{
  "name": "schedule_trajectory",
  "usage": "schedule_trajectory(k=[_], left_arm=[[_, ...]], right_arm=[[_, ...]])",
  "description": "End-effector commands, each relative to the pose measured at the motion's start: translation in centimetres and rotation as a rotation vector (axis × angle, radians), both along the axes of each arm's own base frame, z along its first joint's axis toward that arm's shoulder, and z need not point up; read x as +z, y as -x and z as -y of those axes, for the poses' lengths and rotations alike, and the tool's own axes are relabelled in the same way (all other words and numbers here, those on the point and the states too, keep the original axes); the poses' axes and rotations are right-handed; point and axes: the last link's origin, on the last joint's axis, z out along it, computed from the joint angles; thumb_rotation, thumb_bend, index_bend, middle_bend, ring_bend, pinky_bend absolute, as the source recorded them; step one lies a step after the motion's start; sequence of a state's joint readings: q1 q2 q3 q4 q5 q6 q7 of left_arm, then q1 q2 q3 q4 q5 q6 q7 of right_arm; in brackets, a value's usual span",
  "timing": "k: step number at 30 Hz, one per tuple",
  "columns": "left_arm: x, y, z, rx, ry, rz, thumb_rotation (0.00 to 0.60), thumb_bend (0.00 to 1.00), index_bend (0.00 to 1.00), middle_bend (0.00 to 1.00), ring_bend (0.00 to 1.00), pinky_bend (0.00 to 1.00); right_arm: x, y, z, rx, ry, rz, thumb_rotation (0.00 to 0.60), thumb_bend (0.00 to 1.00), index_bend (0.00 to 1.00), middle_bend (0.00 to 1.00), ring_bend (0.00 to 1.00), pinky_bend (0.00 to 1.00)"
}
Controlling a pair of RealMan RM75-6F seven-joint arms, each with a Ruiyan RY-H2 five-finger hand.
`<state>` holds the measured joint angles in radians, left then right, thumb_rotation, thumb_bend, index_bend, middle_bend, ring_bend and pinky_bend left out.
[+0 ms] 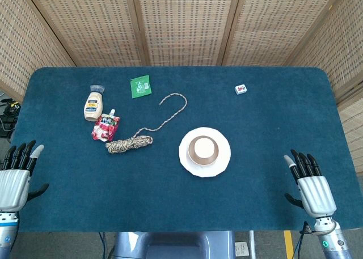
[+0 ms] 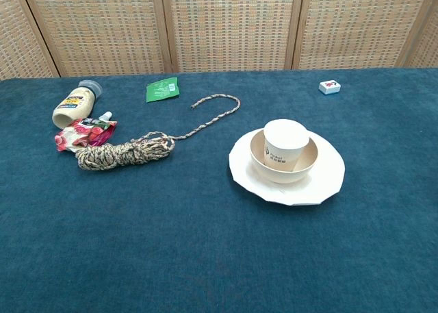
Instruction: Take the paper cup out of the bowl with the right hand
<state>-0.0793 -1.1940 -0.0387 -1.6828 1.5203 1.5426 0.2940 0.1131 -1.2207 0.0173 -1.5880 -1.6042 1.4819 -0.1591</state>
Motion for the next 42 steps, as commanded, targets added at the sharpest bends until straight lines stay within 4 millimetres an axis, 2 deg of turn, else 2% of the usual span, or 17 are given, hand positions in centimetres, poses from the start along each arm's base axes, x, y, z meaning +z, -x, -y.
schedule_trajectory(k=[1,17,23,28,32,34,37,42], left_arm=[[0.0,0.0,0.0,-0.001,0.001,-0.001,0.600,0.00,0.00,0.00,0.00,0.00],[0.3,-0.1,0.1,-0.001,0.005,0.007,0.600,0.00,0.00,0.00,0.00,0.00],[1.0,-0.2,0.3,-0.005,-0.009,0.032,0.600,0.00,0.00,0.00,0.00,0.00],[1.1,-0.3,0.4,-0.009,-0.008,0.039,0.600,0.00,0.00,0.00,0.00,0.00],[1.1,-0.3,0.4,-0.009,0.000,0.043,0.600,0.00,0.00,0.00,0.00,0.00],[1.0,-0.3,0.4,-0.011,0.006,0.046,0.600,0.00,0.00,0.00,0.00,0.00],[0.9,-0.3,0.3,-0.012,0.016,0.045,0.600,0.00,0.00,0.00,0.00,0.00],[0.8,-0.2,0.3,-0.009,0.023,0.045,0.600,0.00,0.00,0.00,0.00,0.00]], right_arm=[[0.1,0.0,0.0,0.006,0.008,0.004,0.600,0.06,0.00,0.00,0.00,0.00],[-0.1,-0.2,-0.1,0.002,0.006,0.012,0.600,0.06,0.00,0.00,0.00,0.00],[-0.7,-1.6,0.5,0.072,0.000,0.051,0.600,0.06,0.04,0.00,0.00,0.00],[-1.1,-3.4,2.0,0.109,-0.026,0.061,0.600,0.06,0.07,0.00,0.00,0.03],[-1.5,-5.9,4.3,0.150,-0.047,0.066,0.600,0.07,0.13,0.00,0.00,0.08],[-2.7,-8.3,6.5,0.184,-0.091,0.073,0.600,0.09,0.15,0.00,0.00,0.10],[-4.0,-10.2,8.6,0.177,-0.126,0.062,0.600,0.14,0.18,0.01,0.00,0.11],[-5.1,-11.8,10.2,0.168,-0.164,0.051,0.600,0.18,0.20,0.01,0.00,0.11]])
